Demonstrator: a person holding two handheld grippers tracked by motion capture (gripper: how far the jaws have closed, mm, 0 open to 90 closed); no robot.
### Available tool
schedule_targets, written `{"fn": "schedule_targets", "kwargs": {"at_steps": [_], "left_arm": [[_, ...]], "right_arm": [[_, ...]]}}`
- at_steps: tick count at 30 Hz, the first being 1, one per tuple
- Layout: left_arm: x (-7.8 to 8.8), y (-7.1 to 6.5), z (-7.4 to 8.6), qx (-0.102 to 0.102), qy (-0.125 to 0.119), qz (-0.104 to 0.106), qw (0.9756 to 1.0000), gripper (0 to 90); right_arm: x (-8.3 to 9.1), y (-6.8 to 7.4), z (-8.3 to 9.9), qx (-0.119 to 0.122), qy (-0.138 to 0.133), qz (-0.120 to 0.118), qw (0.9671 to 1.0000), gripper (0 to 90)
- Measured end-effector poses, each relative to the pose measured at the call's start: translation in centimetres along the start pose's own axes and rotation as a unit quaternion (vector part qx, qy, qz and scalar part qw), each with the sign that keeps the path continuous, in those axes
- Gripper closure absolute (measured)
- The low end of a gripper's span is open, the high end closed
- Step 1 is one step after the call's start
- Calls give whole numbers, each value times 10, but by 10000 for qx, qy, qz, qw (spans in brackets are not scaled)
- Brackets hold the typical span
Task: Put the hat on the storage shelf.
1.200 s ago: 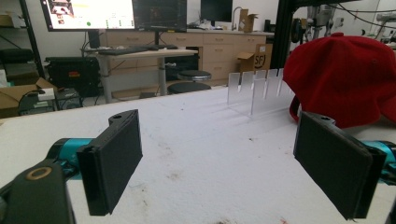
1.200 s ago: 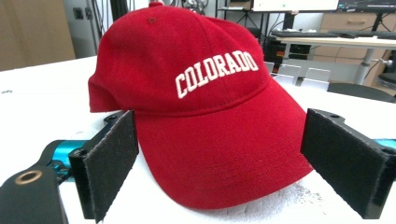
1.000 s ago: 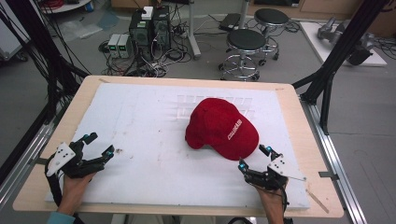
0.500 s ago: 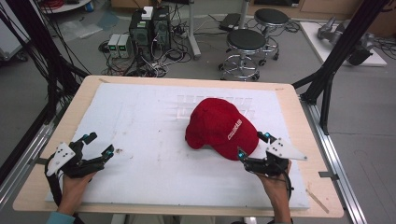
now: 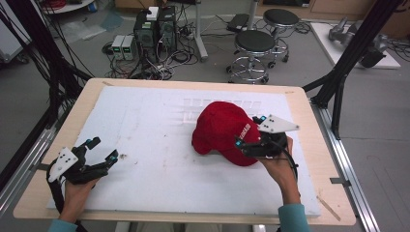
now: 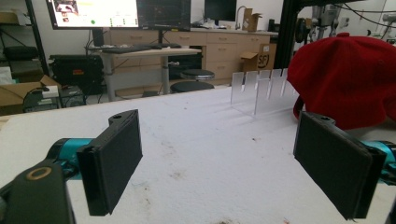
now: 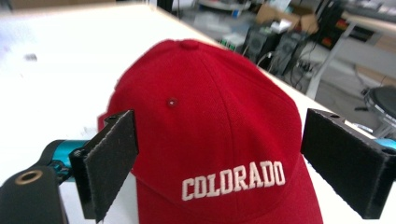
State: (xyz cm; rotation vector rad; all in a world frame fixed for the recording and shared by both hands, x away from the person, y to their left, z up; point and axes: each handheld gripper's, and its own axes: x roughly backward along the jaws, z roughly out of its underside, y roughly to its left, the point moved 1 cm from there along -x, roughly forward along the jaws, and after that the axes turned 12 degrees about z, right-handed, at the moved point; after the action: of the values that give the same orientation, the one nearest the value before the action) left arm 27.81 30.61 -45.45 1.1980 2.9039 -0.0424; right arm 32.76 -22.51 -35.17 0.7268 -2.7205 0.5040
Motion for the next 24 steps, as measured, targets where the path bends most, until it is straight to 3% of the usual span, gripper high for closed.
{"fn": "schedule_targets", "kwargs": {"at_steps": [2,7,16,24], "left_arm": [[0,0,0,-4,2,-12,10000,157],[-1,-1,0,-60,56,-33,10000,157],[-1,-1,0,-43,72,-41,10000,158],[-2,-1,0,-34,83,-56,9999,162]], "right_arm": [[-8,-1,-5,113,265,-66,9996,103],[-27,-5,-18,171,618,-243,9976,103],[-49,-11,-16,61,975,-426,9943,103],[-58,-14,-12,23,1082,-584,9924,103]]}}
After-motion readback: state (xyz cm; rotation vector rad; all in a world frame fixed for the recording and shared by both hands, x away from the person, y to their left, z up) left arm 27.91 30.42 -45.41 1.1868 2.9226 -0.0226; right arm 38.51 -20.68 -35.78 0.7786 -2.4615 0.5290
